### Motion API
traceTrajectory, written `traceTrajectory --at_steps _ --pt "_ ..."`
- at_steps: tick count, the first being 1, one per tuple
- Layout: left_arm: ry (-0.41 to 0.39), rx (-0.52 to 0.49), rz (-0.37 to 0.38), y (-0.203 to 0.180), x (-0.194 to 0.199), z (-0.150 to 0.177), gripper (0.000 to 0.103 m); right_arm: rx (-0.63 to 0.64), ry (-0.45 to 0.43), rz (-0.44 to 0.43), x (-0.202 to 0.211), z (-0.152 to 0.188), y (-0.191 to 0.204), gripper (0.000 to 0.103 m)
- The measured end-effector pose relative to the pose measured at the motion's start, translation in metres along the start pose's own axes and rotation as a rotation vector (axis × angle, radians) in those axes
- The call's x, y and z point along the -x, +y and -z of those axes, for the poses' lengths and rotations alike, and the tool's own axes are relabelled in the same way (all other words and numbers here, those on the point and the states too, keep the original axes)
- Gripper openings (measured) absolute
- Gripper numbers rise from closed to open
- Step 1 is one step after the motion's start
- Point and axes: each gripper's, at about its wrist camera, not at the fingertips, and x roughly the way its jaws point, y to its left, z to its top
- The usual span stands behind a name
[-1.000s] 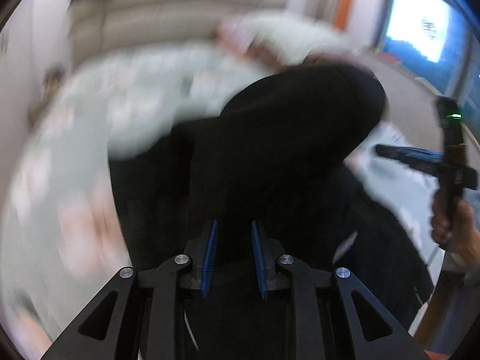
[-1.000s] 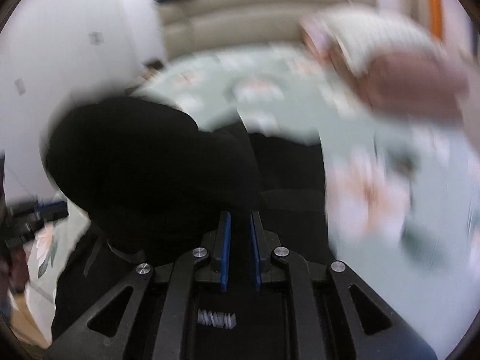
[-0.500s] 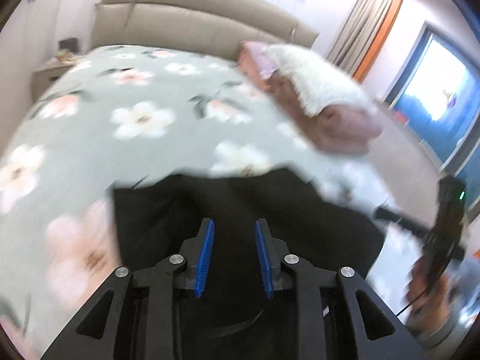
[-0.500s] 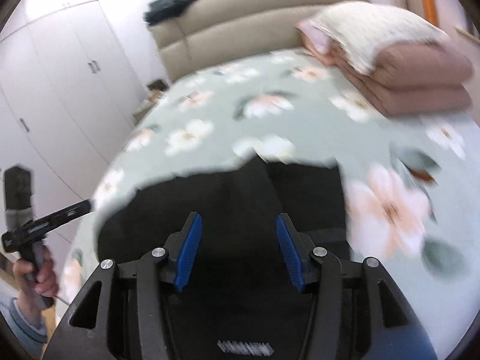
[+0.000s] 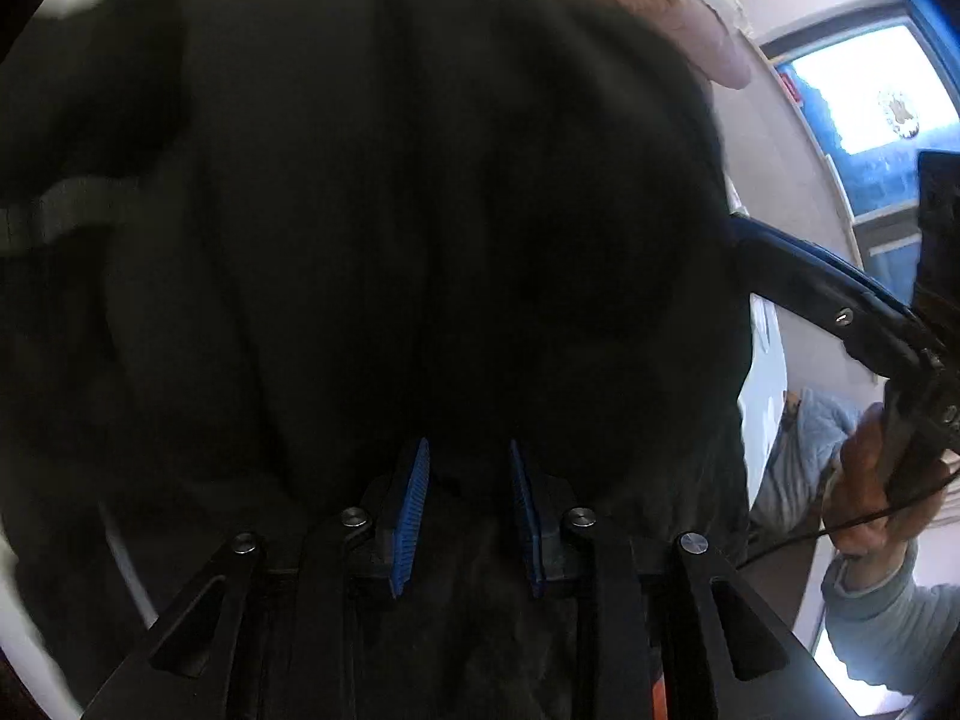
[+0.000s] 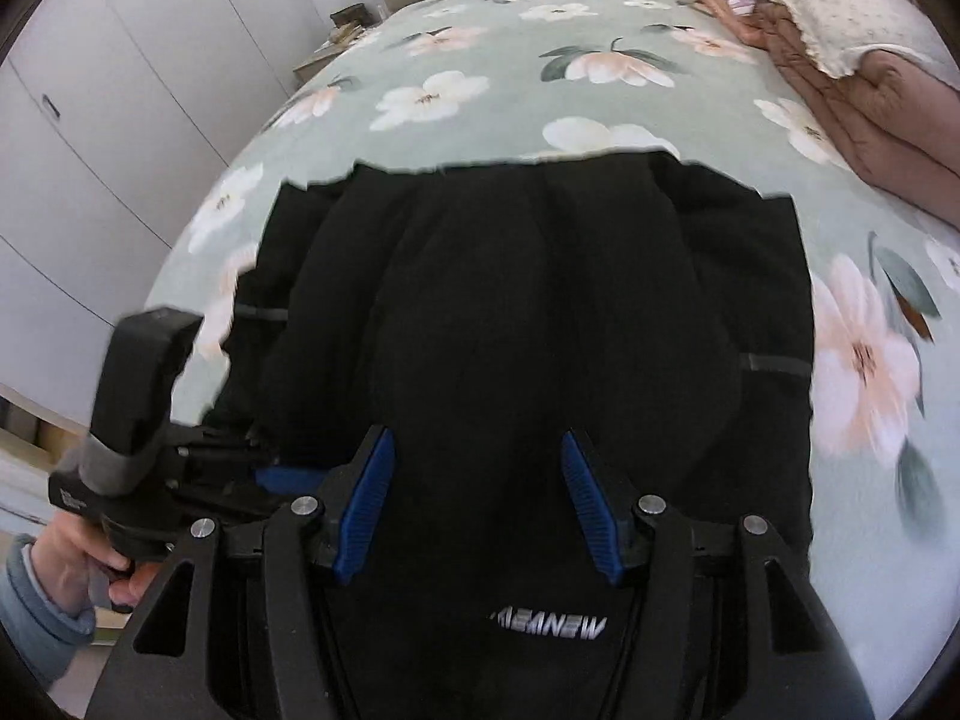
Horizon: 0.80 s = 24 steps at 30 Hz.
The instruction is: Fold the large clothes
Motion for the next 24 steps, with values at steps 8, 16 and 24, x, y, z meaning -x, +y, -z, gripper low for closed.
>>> traceTrajectory --at_steps 8,16,24 --pt "-0.141 0.09 0.061 0.014 0.02 0.022 0.023 -0.128 0.169 0.004 -0.086 0.069 -0.037 0.059" --pt "-0.369 -0.043 0.071 -0.025 0.112 0.024 0.025 -0.111 -0.066 0.015 0.009 0.056 -0.042 0.06" --pt "-0.31 0.028 -0.098 -0.021 0.047 0.002 0.026 0.022 -0.245 0.042 0.016 -0.005 -0.006 0.062"
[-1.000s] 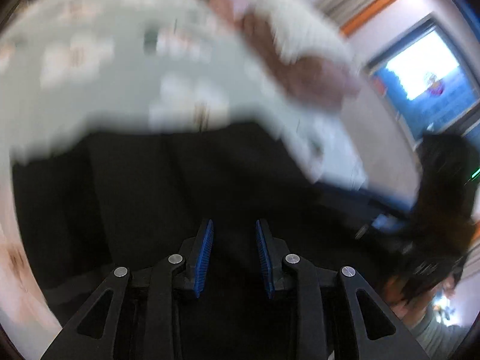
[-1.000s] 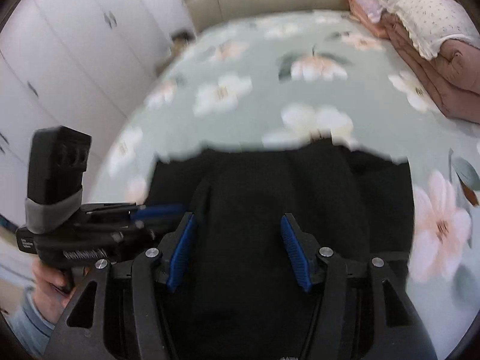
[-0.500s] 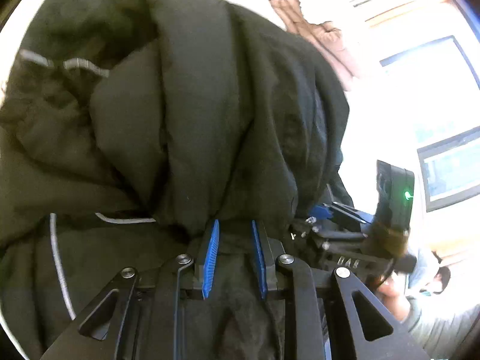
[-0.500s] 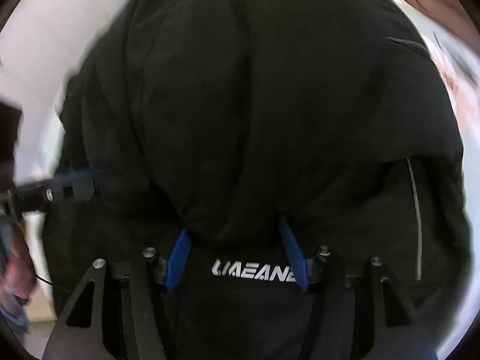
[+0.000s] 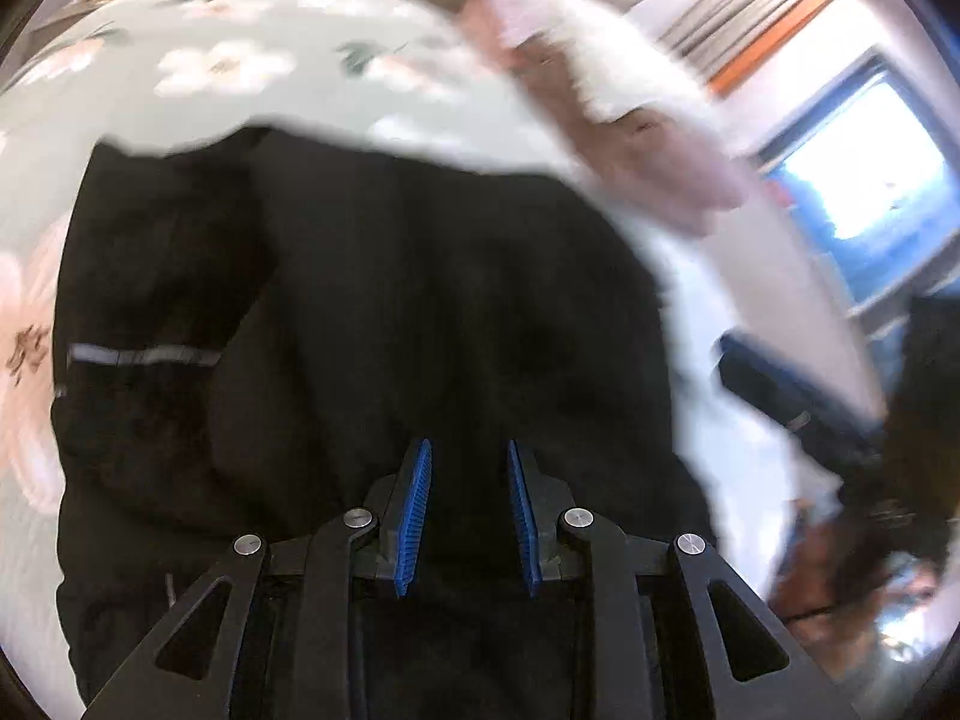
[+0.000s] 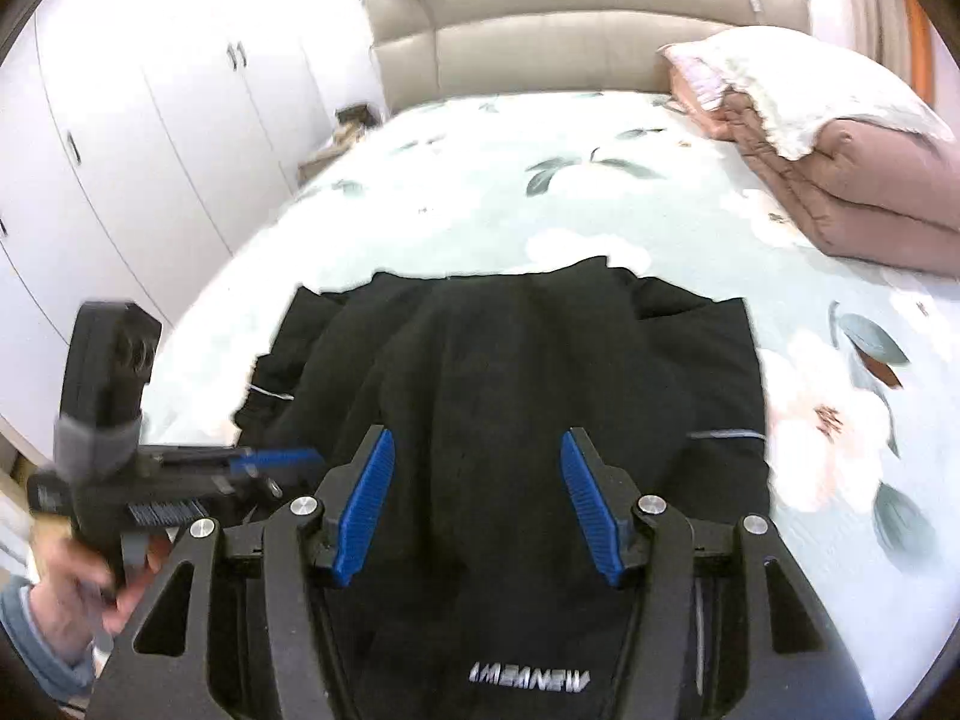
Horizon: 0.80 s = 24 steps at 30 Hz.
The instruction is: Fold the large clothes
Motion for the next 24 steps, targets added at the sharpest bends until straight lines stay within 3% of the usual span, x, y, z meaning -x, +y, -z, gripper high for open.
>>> traceTrajectory --at_steps 3,5,9,16,19,22,24 --pt "0.042 0.052 0.003 0.02 -0.025 0.008 0.026 0.036 0.186 0.071 -0.066 0.022 0.003 0.061" --pt "0.038 0.071 0.038 0.03 -0.029 0.008 0.026 0.024 0.229 0.077 -0.093 0.045 -0.001 0.061" --pt "-0.011 0.047 0.054 0.028 -0.027 0.016 0.026 -0.011 0.135 0.033 -0.089 0.055 -0.008 0.062" --pt "-0.132 -0.053 -0.024 0.013 -0.02 0.046 0.026 0.02 -0.031 0.07 -0.076 0.092 0.006 0.062" --pt "-0.174 -0.026 -0.021 0.01 -0.014 0.062 0.026 -0.022 -0.045 0.04 -0.07 0.099 0.005 0.062" --pt "-0.193 -0.003 -0.004 0.01 0.008 0.107 0.026 -0.095 -0.041 0.011 -0.057 0.116 0.003 0.062" --pt "-0.186 -0.018 -0.039 0.001 0.027 0.138 0.026 -0.189 -0.004 -0.007 -0.031 0.142 0.002 0.062"
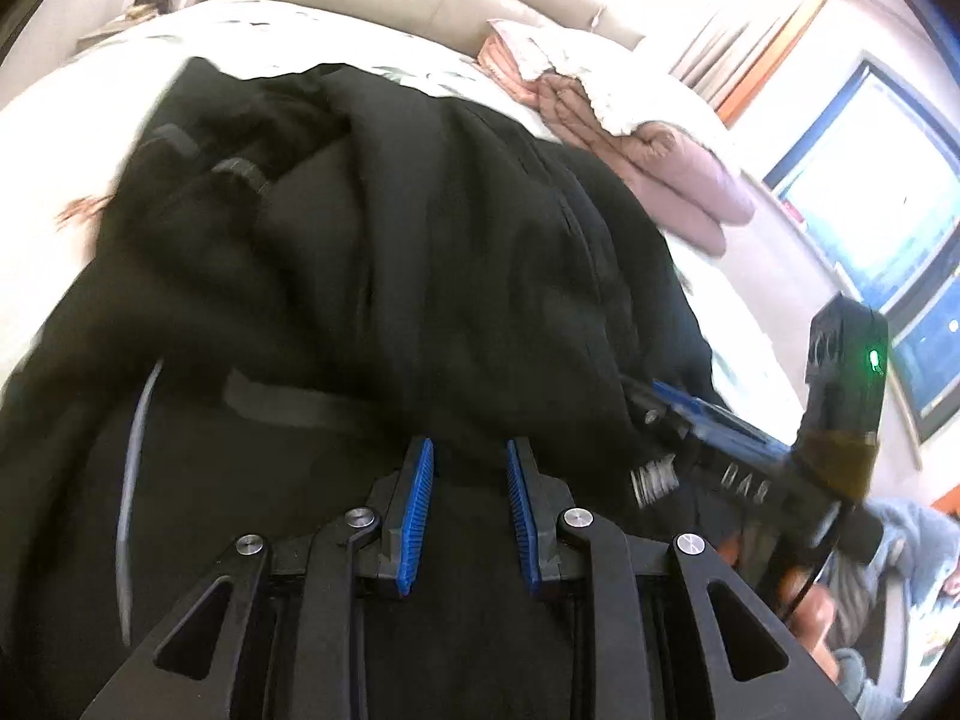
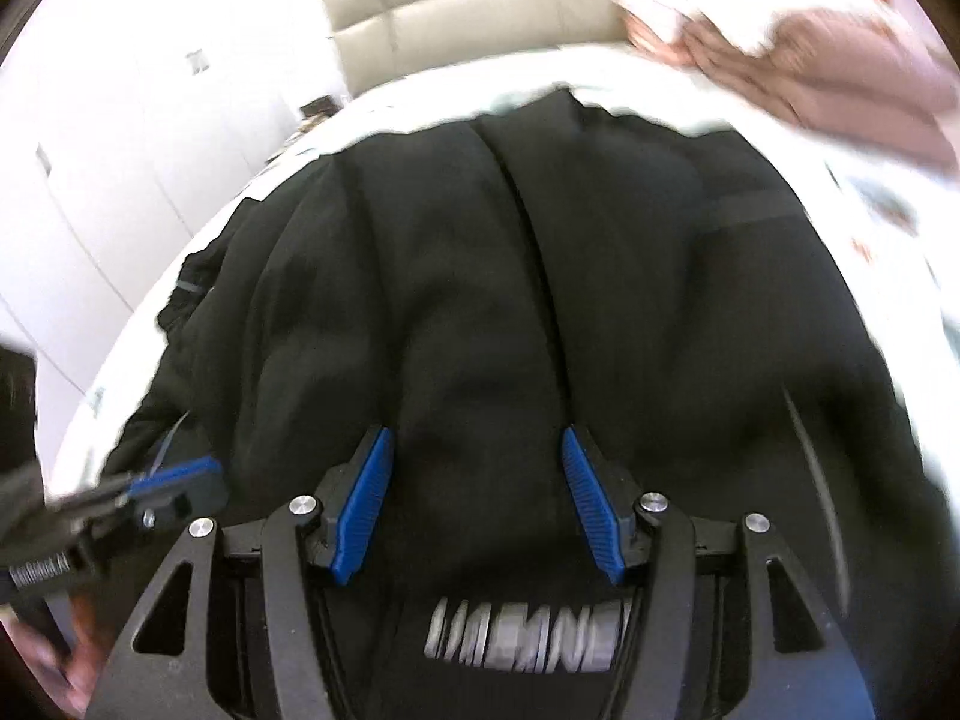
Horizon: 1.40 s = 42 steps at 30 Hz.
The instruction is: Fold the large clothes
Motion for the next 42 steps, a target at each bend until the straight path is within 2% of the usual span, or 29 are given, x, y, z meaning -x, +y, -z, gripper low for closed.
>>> traceTrajectory --at_steps 2,3,4,6,8,11,13,15,17,22,24,30,33,38,40,42 --pt "-0.032 -0.037 -0.059 -0.009 0.041 0.028 0.026 -0.141 0.059 -0.096 0.025 0.023 -0.012 0.062" --pt "-0.059 -0.049 -0.081 -0.012 0.065 0.043 0.026 -0.217 0.083 -0.16 0.046 0.048 -0.015 0.062" --pt "-0.086 -0.058 -0.099 -0.014 0.093 0.058 0.026 -0.242 0.097 -0.178 0.061 0.063 -0.015 0.062" --pt "-0.101 -0.051 -0.146 -0.007 0.141 0.084 0.031 -0.24 0.111 -0.131 0.104 0.099 -0.012 0.062" --pt "-0.114 -0.023 -0.215 0.004 0.181 0.104 0.033 -0.224 0.058 -0.092 0.147 0.123 -0.013 0.062" --pt "-0.213 0.019 -0.32 0.023 0.24 0.125 0.033 -0.219 -0.006 -0.021 0.196 0.139 -0.022 0.062" --pt "-0.258 0.084 -0.336 0.036 0.273 0.136 0.034 -0.209 -0.037 0.004 0.222 0.139 -0.029 0.062" --pt "-0.273 0.171 -0.312 0.054 0.293 0.143 0.042 -0.178 -0.069 0.05 0.243 0.136 -0.033 0.062" --pt "-0.256 0.232 -0.294 0.071 0.293 0.145 0.042 -0.161 -0.082 0.092 0.257 0.128 -0.038 0.062" --pt "-0.081 0.355 -0.161 0.099 0.255 0.168 0.042 -0.172 -0.045 0.145 0.263 0.127 -0.061 0.062" --pt "-0.031 0.407 -0.137 0.109 0.235 0.177 0.042 -0.172 -0.023 0.183 0.26 0.128 -0.071 0.062" --pt "0.067 0.468 -0.203 0.117 0.177 0.19 0.042 -0.208 0.044 0.236 0.245 0.141 -0.106 0.062" --pt "0.06 0.476 -0.212 0.114 0.173 0.194 0.042 -0.215 0.077 0.278 0.239 0.147 -0.12 0.062" --pt "0.06 0.459 -0.203 0.112 0.169 0.192 0.042 -0.237 0.102 0.279 0.228 0.151 -0.141 0.062" --pt "0.045 0.455 -0.214 0.11 0.171 0.193 0.033 -0.243 0.112 0.273 0.221 0.15 -0.146 0.062" --pt "0.035 0.444 -0.206 0.105 0.173 0.191 0.03 -0.245 0.127 0.271 0.211 0.15 -0.15 0.062"
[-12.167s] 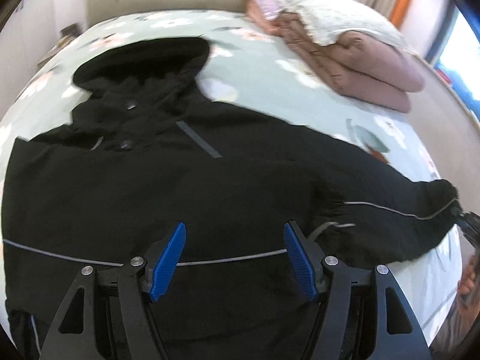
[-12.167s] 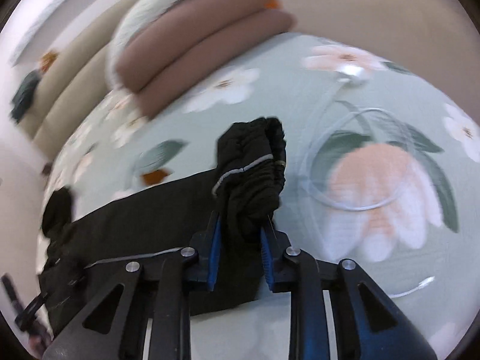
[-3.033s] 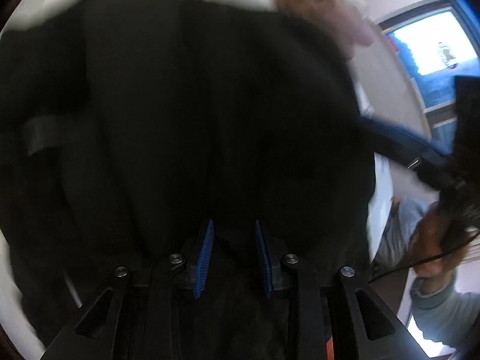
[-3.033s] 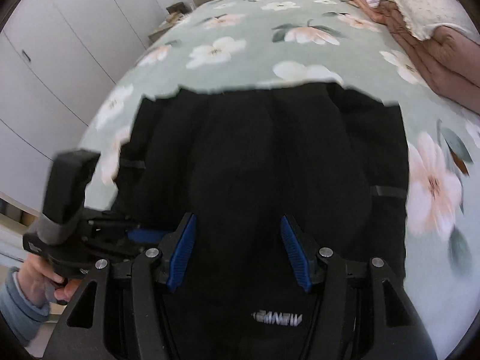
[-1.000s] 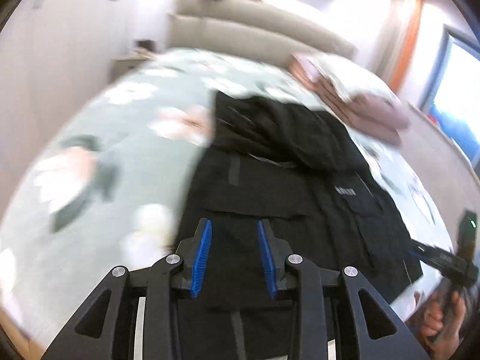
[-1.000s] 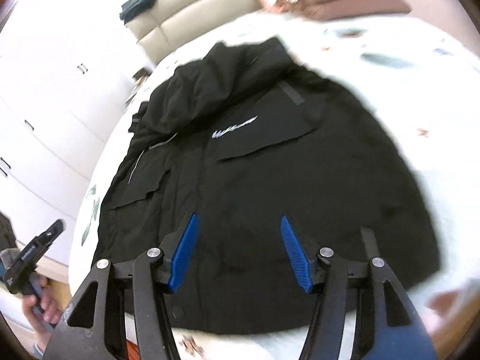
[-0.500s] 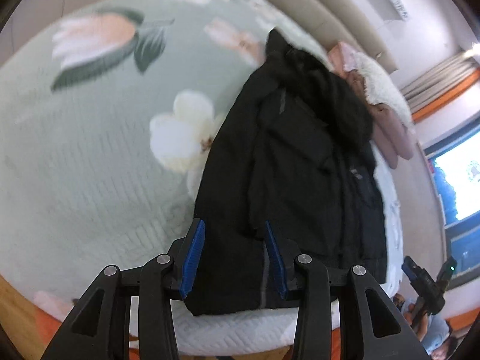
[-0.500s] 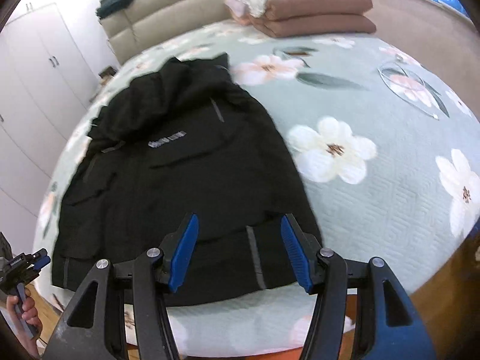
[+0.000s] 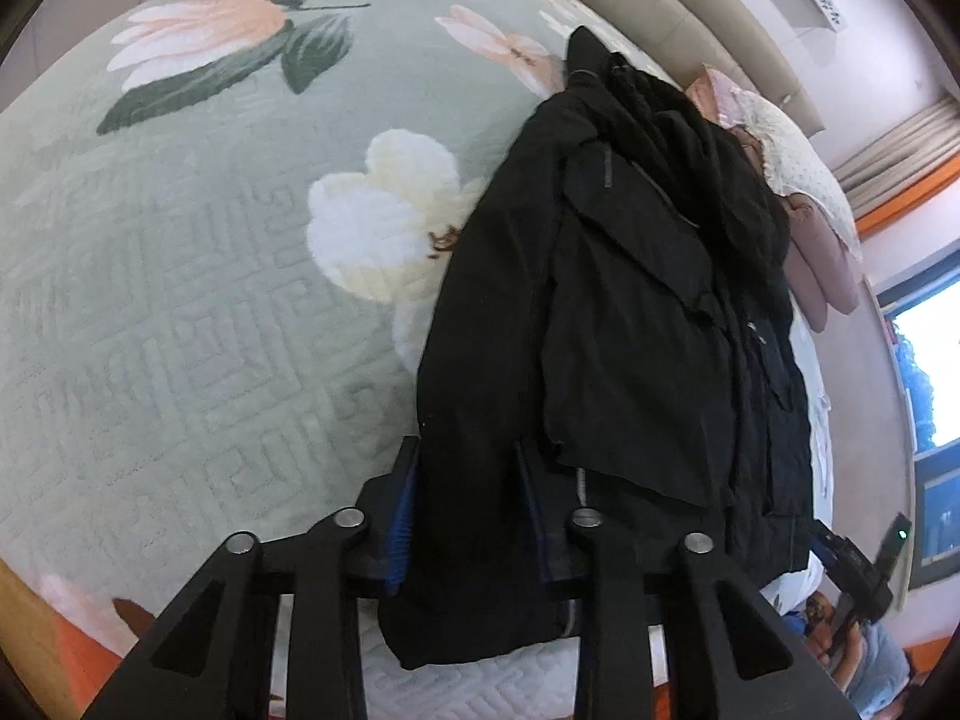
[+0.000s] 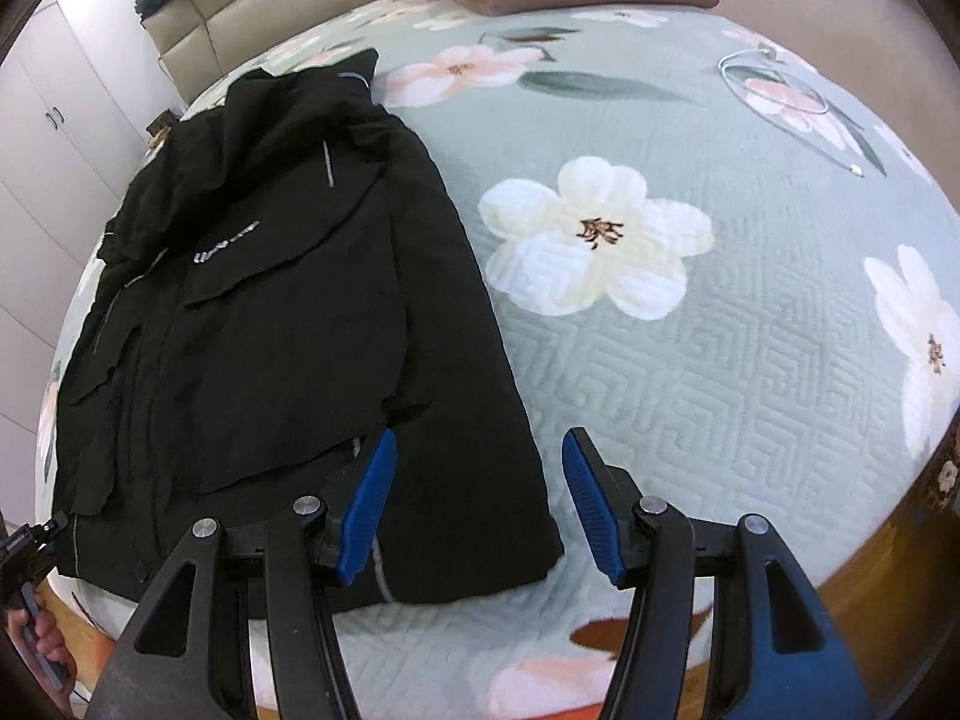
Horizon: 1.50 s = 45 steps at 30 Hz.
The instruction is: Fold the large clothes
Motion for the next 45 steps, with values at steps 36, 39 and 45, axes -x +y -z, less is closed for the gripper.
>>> traceTrajectory --at_steps 36,39,45 --pt "0.031 -0.041 0.242 -0.028 -0.005 0.014 0.019 -0.049 0.031 -0.208 -0.006 0.018 0.009 0.03" --pt "0.049 -0.081 0.224 -0.034 -0.007 0.012 0.019 -0.05 0.058 -0.205 -0.015 0.018 0.009 0.03" --pt "0.099 -0.033 0.206 -0.021 -0.024 0.017 0.027 -0.079 0.097 -0.219 -0.031 0.017 0.009 0.036"
